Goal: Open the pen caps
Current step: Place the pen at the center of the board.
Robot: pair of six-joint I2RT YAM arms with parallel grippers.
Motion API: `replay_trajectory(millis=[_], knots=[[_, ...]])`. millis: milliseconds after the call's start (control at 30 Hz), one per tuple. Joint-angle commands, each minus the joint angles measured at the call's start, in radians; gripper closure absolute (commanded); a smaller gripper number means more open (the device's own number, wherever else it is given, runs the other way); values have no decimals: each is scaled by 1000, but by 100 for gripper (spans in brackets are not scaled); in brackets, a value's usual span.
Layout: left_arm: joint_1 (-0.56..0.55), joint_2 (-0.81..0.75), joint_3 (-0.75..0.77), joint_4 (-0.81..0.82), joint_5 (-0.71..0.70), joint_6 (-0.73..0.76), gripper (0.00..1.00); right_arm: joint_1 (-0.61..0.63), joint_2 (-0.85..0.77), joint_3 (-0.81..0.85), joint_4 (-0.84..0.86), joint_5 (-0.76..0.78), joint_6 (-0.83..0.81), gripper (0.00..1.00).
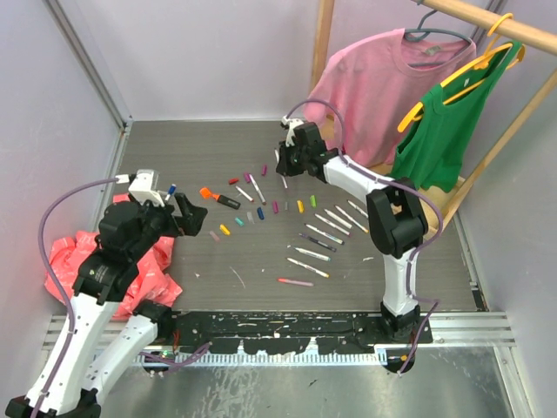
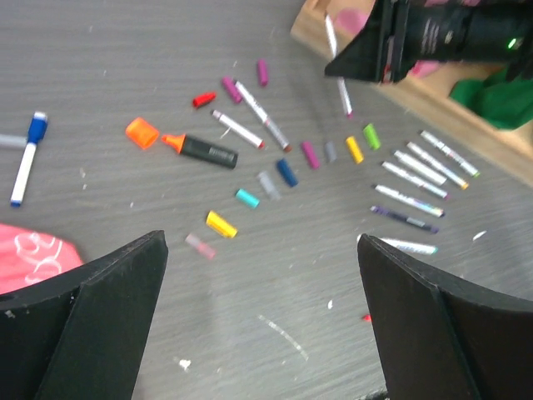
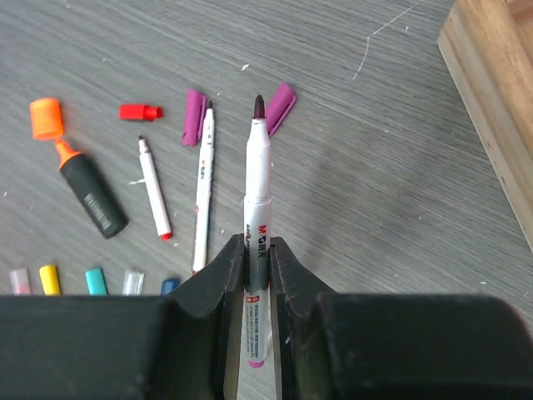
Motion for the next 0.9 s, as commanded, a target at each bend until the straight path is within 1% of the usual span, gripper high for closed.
replay_trajectory(millis=[0, 233, 433, 633, 767, 867], knots=[[-2, 1, 2, -103, -31, 77, 2, 31, 44, 123, -23, 142, 85, 91], [-2, -67, -33, -87, -56, 85, 2, 33, 175, 244, -73, 139, 145, 88], [-2, -94, -39, -81, -71, 89, 2, 33, 226, 273, -82, 129, 148, 85], [-2, -95, -41, -82, -72, 90, 2, 33, 256, 281, -92, 98, 147, 80], [-2, -93, -41, -82, -72, 90, 2, 33, 267, 285, -92, 82, 147, 73], [-2, -94, -41, -82, -71, 91, 2, 31, 267, 287, -96, 78, 146, 70]])
